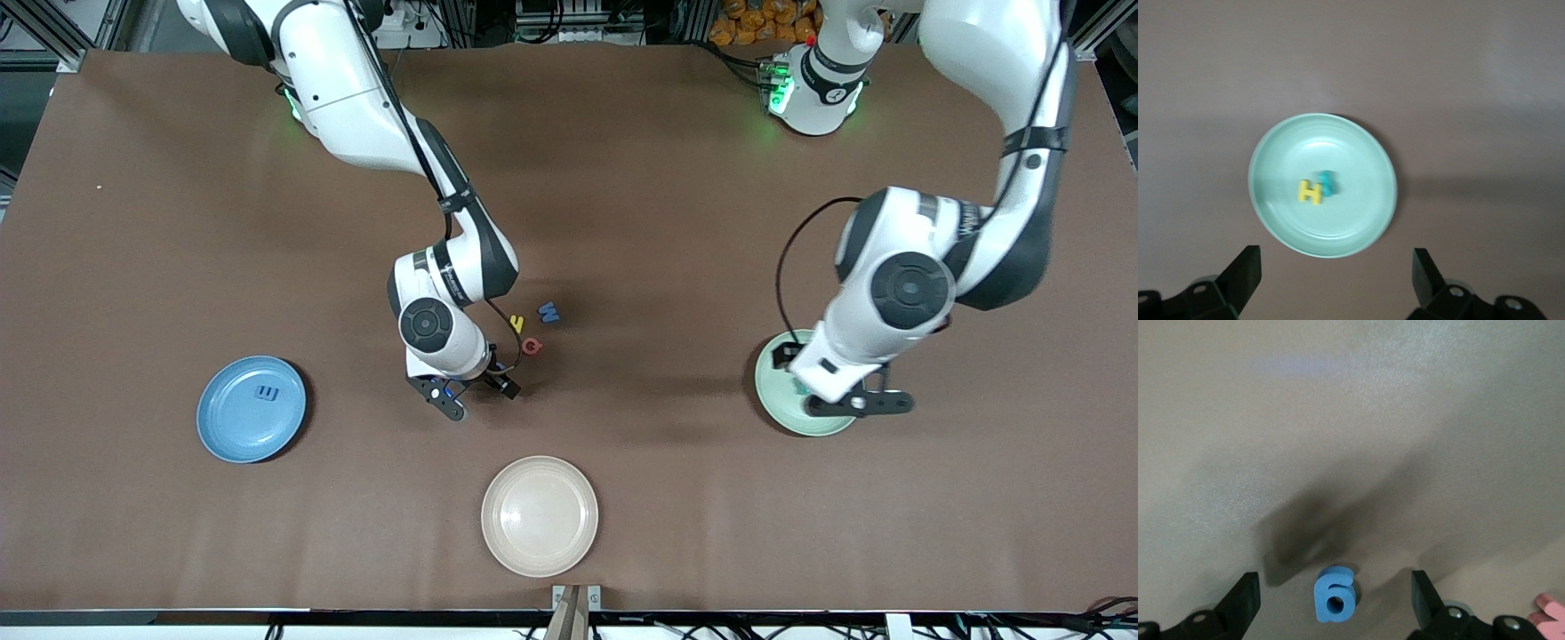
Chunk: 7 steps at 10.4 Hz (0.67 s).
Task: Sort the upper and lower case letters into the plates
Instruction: 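Grasp the blue b with the right gripper and carry it to the blue plate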
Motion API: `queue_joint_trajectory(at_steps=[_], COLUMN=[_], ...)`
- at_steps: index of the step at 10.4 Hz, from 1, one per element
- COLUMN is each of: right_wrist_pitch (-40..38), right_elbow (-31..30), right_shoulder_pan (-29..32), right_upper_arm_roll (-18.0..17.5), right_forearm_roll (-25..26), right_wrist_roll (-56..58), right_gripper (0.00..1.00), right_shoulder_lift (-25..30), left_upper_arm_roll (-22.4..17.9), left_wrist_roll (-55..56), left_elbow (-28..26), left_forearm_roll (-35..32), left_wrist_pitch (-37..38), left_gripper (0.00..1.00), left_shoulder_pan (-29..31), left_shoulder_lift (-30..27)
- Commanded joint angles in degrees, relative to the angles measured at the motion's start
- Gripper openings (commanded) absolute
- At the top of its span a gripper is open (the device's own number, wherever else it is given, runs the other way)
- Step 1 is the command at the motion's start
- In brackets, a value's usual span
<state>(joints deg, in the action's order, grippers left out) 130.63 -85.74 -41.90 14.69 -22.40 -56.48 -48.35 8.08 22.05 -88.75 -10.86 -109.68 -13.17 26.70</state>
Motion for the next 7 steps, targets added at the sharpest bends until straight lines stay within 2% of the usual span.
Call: queue_joint_trajectory(at_steps=[1, 6, 7], right_wrist_pitch=[-0.9, -1.16, -1.16], right_elbow=[1.89, 1.54, 1.45], right_shoulder_pan=[-0.2, -0.64, -0.64], right_upper_arm_roll=[-0.1, -0.1, -0.1], right_forearm_roll=[-0.98, -0.89, -0.89], right_wrist_roll=[-1.0, -1.18, -1.35], right_gripper=[1.0, 1.0, 0.78], right_shoulder_lift=[-0.96, -0.69, -0.6], left_upper_arm_roll=[0.89, 0.8, 0.8], left_wrist_roll=[-0.96, -1.05, -1.05], left_elbow=[2.09, 2.09, 2.09], left_forearm_roll=[-0.48, -0.83, -0.83], left_wrist_pitch=[-0.96, -2.46, -3.16], left_gripper=[1.0, 1.0, 1.0], left_shoulder_pan=[-1.42, -1.51, -1.51], left_shoulder_lift=[1.69, 2.92, 2.92])
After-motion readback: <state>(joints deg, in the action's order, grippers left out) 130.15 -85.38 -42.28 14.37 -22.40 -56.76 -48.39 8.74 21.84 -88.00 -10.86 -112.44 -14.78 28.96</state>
